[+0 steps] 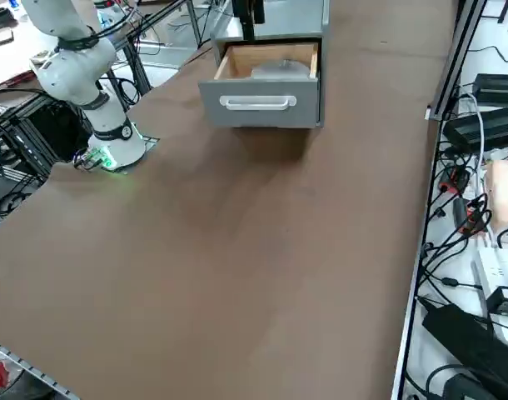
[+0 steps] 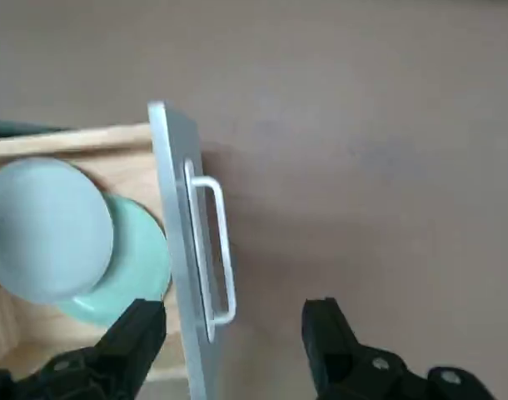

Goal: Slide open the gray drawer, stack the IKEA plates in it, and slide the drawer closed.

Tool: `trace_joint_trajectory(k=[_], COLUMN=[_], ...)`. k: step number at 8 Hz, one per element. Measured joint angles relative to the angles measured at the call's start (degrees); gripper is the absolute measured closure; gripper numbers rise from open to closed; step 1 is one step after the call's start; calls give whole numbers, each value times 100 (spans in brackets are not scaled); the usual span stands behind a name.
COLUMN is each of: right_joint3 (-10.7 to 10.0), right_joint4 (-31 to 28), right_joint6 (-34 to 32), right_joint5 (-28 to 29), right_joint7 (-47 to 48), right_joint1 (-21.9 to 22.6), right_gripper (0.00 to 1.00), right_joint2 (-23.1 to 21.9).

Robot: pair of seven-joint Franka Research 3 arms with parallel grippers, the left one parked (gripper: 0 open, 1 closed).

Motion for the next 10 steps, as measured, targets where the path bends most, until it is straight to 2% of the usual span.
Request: trace_joint_trajectory(k=[1,3,6,7,8,10], right_joint3=[-88,-115,-116,-116,-121,-198], right_joint4=[-348,-741,-889,-1015,-1256,-2086], right_joint6=[-6,-10,12,200,687,2070], right_joint5=[-58,-90,-90,-90,-92,-140], right_joint7=[0,2,3,-47,-195,-777], right_joint1=[77,137,227,241,245,176], right_gripper=[0,0,0,0,0,0], right_joint2=[-314,-723,-727,-628,-497,-254])
